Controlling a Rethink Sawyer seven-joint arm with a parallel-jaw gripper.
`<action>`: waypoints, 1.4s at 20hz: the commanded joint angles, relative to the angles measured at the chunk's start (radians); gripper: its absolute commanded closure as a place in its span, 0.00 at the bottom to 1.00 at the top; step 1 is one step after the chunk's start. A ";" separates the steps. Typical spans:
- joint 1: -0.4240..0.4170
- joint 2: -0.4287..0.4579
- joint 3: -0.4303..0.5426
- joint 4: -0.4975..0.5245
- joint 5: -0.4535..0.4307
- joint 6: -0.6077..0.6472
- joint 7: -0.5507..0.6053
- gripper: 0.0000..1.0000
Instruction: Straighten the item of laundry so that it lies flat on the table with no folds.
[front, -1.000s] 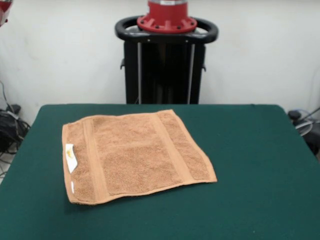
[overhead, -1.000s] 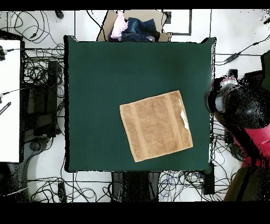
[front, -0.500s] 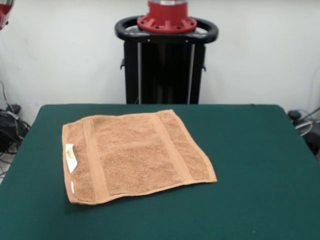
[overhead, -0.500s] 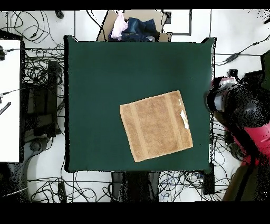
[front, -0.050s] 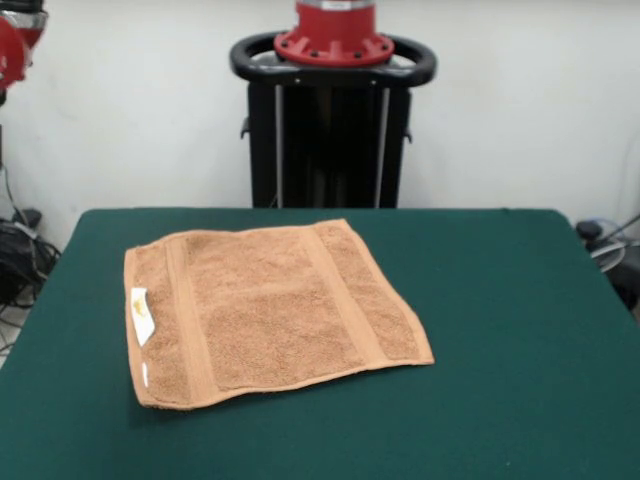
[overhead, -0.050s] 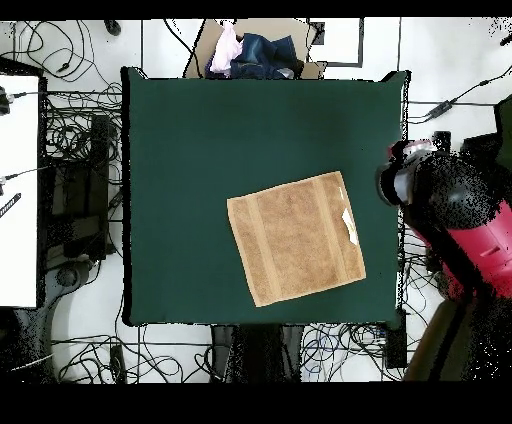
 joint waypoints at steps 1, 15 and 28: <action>0.027 0.087 0.042 -0.015 -0.004 0.104 0.199 1.00; 0.027 0.064 0.074 0.124 0.025 -0.050 0.191 1.00; 0.046 0.084 0.109 0.187 0.055 -0.184 0.231 1.00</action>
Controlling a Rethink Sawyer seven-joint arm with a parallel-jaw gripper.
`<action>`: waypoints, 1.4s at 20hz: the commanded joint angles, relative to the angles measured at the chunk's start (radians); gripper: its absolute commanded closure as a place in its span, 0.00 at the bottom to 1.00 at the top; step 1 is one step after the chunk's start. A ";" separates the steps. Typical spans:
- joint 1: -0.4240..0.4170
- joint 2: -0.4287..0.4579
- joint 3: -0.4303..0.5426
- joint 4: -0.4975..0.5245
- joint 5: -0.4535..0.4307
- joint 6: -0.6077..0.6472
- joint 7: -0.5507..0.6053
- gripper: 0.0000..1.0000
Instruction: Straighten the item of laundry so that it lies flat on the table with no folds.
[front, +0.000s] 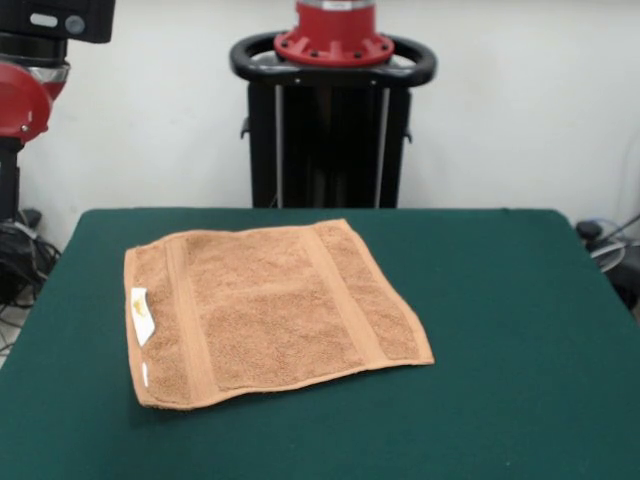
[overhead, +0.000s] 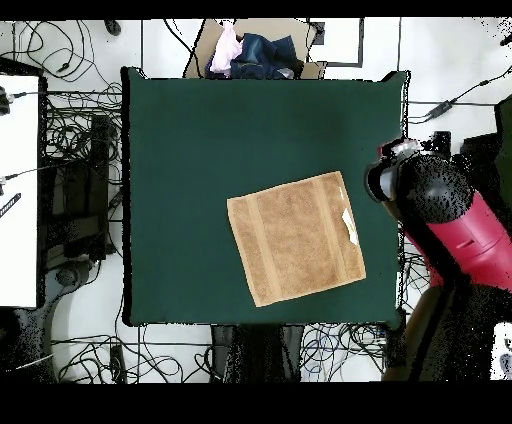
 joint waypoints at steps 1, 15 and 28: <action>0.033 0.042 0.113 0.172 0.050 -0.102 0.230 1.00; 0.017 0.053 0.139 0.200 0.082 -0.164 0.223 1.00; -0.018 -0.028 0.224 0.357 0.107 -0.298 0.226 1.00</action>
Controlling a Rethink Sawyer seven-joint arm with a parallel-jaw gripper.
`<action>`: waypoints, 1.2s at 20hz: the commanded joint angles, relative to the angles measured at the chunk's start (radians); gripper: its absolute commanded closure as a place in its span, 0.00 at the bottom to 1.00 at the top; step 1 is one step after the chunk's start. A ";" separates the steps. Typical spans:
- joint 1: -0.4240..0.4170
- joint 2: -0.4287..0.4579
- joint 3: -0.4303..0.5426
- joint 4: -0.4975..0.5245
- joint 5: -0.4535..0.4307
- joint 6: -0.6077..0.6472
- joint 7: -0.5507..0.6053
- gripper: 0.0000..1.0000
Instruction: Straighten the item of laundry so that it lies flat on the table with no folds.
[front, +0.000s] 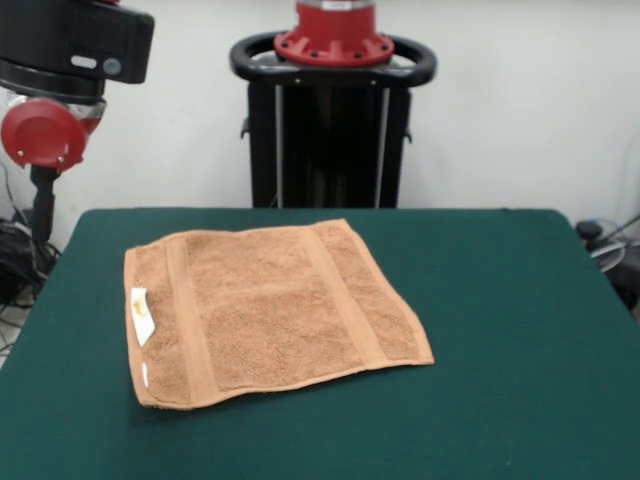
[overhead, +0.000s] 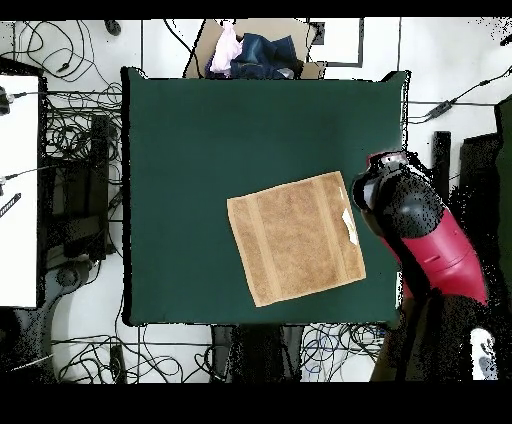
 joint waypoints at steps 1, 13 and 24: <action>-0.015 -0.014 0.178 0.220 0.047 -0.133 0.229 1.00; -0.035 -0.037 0.285 0.354 0.044 -0.339 0.319 1.00; 0.173 -0.070 0.088 0.153 0.256 -0.001 0.402 1.00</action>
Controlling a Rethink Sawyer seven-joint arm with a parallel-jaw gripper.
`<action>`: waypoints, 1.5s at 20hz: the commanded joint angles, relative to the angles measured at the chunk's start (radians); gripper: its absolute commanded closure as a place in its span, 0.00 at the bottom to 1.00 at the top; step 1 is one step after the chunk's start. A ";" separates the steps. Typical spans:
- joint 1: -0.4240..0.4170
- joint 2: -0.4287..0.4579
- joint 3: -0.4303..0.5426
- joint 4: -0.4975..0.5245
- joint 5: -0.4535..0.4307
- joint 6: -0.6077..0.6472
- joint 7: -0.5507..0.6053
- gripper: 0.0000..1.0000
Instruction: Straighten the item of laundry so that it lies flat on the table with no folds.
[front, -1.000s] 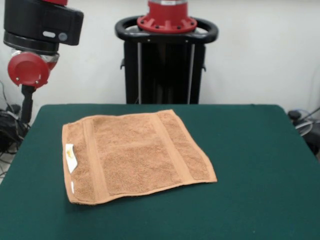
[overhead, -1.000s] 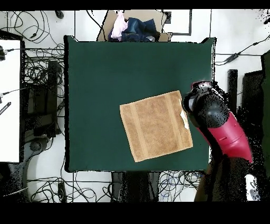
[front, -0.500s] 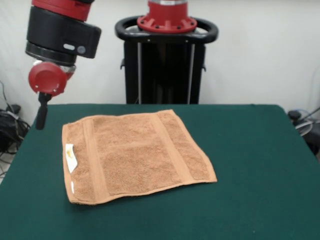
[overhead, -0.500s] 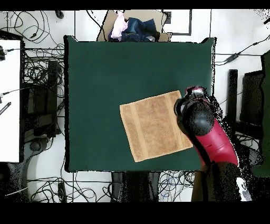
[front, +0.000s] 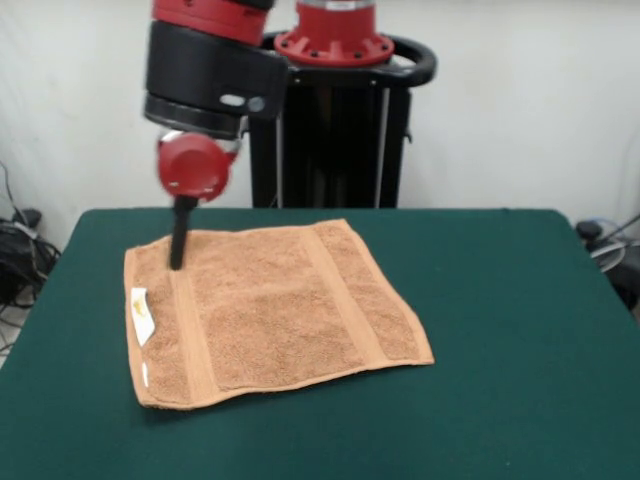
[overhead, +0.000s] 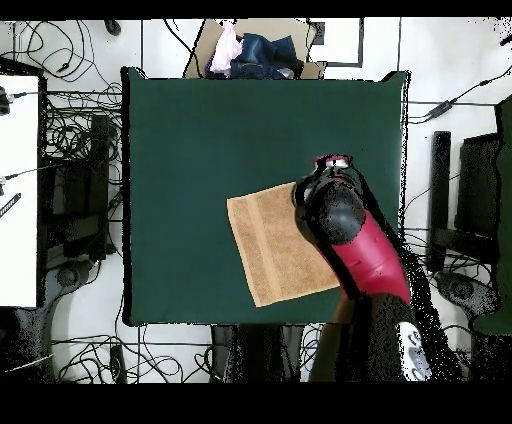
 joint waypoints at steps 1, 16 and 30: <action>0.025 -0.056 0.049 -0.029 0.131 0.210 0.351 1.00; -0.345 0.011 0.330 -0.001 0.092 0.079 0.067 1.00; -0.366 0.036 0.354 -0.018 0.027 0.040 0.152 1.00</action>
